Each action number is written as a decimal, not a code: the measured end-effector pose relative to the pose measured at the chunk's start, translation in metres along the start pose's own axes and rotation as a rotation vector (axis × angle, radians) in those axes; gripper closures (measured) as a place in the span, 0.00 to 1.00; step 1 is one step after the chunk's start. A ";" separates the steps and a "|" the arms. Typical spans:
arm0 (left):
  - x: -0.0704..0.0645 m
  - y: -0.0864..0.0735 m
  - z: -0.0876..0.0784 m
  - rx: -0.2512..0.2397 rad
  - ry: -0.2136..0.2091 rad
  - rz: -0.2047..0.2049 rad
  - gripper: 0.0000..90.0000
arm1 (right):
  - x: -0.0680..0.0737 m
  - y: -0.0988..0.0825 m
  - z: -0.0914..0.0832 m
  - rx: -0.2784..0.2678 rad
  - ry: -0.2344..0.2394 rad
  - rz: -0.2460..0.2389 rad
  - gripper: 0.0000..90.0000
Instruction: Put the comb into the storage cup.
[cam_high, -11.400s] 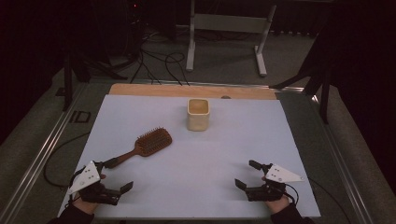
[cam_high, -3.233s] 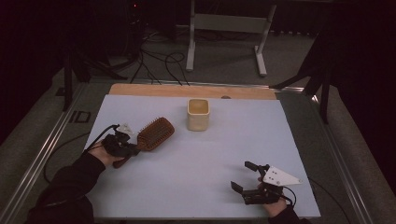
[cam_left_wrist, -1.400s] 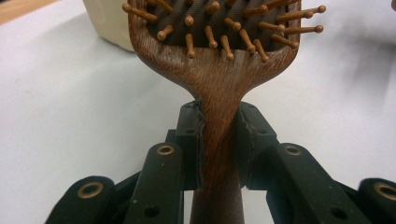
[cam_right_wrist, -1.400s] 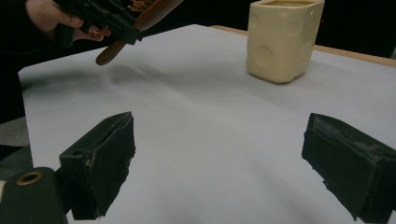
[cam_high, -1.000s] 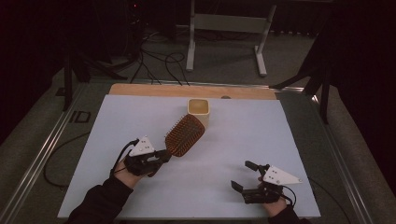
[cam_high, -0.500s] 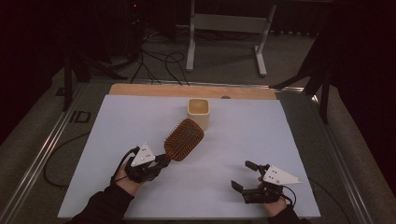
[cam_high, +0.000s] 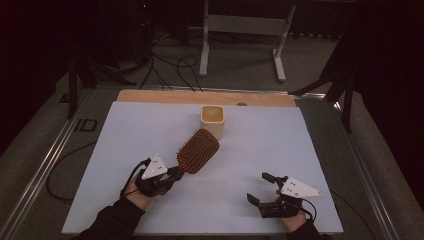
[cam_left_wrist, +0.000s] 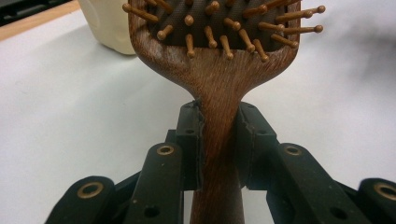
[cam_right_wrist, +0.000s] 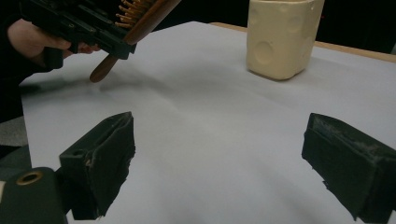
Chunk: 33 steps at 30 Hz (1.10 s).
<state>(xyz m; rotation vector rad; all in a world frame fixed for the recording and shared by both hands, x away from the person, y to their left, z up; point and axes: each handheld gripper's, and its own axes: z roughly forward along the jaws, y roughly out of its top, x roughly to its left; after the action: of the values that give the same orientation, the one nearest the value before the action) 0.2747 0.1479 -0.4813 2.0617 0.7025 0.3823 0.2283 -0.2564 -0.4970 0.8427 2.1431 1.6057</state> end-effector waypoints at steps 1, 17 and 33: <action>0.001 0.000 0.000 -0.002 -0.006 -0.003 0.82 | 0.000 0.000 0.000 0.000 0.000 -0.004 0.10; 0.003 0.000 -0.005 -0.026 -0.020 -0.006 0.82 | 0.001 0.018 -0.009 0.021 -0.091 0.012 0.11; 0.003 0.000 -0.007 -0.036 -0.014 -0.001 0.82 | 0.011 0.058 -0.012 0.036 -0.083 -0.011 0.11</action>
<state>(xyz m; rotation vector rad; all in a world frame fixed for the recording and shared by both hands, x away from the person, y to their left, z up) 0.2739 0.1540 -0.4773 2.0284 0.6834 0.3773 0.2278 -0.2474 -0.4374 0.8904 2.1216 1.5039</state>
